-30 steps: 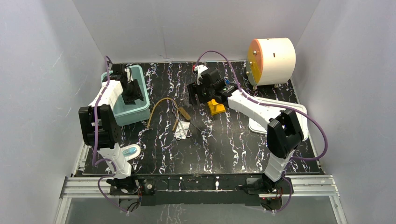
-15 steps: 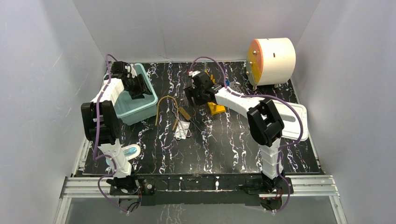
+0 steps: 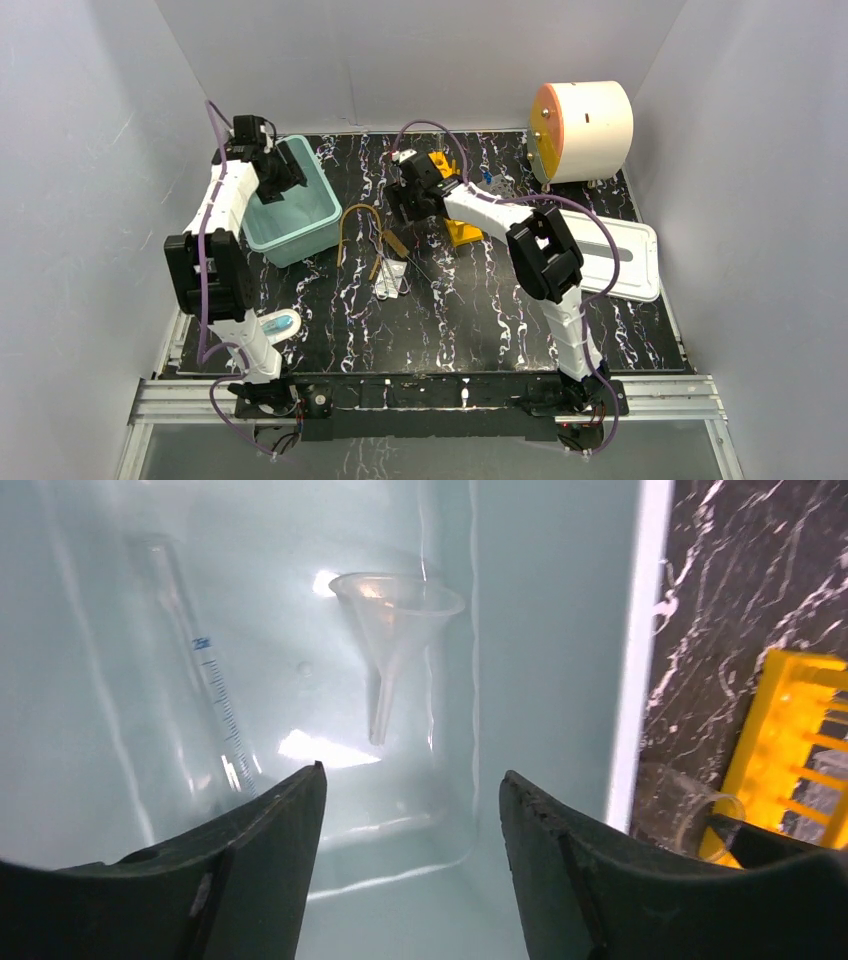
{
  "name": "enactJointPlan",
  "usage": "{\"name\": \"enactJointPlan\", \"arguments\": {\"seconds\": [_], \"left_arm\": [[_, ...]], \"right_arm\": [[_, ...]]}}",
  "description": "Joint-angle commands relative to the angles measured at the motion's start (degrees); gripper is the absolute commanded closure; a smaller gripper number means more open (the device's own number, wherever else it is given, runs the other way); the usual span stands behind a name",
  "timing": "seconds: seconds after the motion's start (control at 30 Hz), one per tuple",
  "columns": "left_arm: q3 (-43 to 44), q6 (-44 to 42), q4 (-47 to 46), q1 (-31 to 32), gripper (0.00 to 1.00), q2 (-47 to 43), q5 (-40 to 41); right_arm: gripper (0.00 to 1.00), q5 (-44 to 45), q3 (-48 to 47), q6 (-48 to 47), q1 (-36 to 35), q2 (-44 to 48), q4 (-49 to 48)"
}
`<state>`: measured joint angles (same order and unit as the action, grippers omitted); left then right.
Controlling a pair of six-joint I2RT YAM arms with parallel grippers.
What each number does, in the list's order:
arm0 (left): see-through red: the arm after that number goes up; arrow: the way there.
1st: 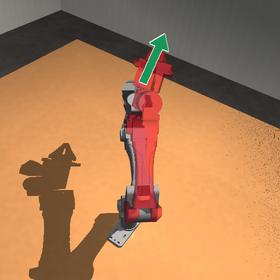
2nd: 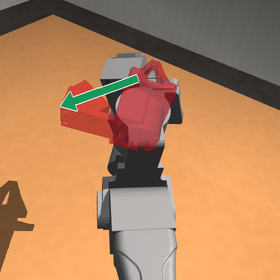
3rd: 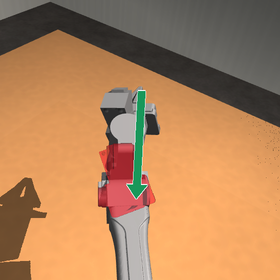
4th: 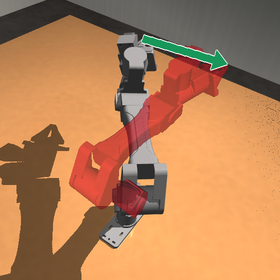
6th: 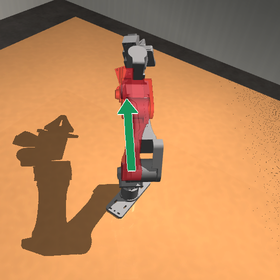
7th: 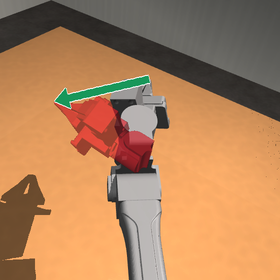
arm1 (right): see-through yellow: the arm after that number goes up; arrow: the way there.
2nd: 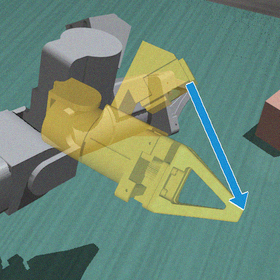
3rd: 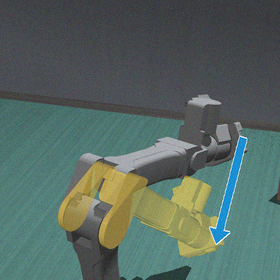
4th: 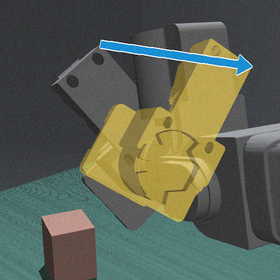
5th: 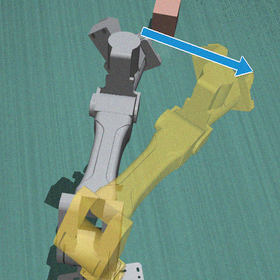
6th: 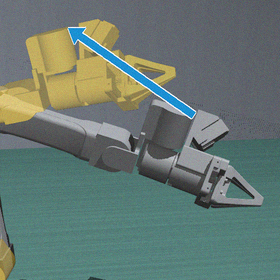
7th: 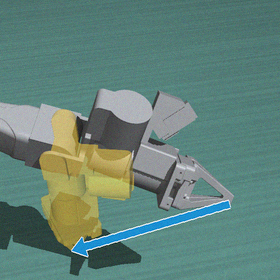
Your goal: Organize the chemistry lab equipment
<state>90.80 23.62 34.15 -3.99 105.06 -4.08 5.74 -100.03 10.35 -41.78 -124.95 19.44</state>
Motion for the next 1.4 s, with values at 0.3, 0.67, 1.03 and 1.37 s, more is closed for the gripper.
{"name": "enactJointPlan", "arguments": {"seconds": [0.3, 0.67, 1.03, 1.37], "left_arm": [[0.34, 3.8, 0.87, -0.05, 0.03, -13.62, -5.17], [-1.4, 2.63, 0.32, -0.05, 0.02, -17.53, -10.75], [1.2, 2.99, -1.71, 8.86, 0.05, -13.68, -13.13], [7.24, -6.08, -3.12, 18.56, 0.02, -1.08, -7.71]], "right_arm": [[0.37, 1.61, 0.44, -4.15, -0.83, -0.65, -12.0], [0.24, -0.45, 2.13, -7.9, -0.79, 0.69, -14.11], [0.21, -5.29, 12.67, -4.28, -0.54, 18.6, -15.73], [0.21, -0.31, 25.9, 4.08, 4.7, 37.64, -15.16]]}}
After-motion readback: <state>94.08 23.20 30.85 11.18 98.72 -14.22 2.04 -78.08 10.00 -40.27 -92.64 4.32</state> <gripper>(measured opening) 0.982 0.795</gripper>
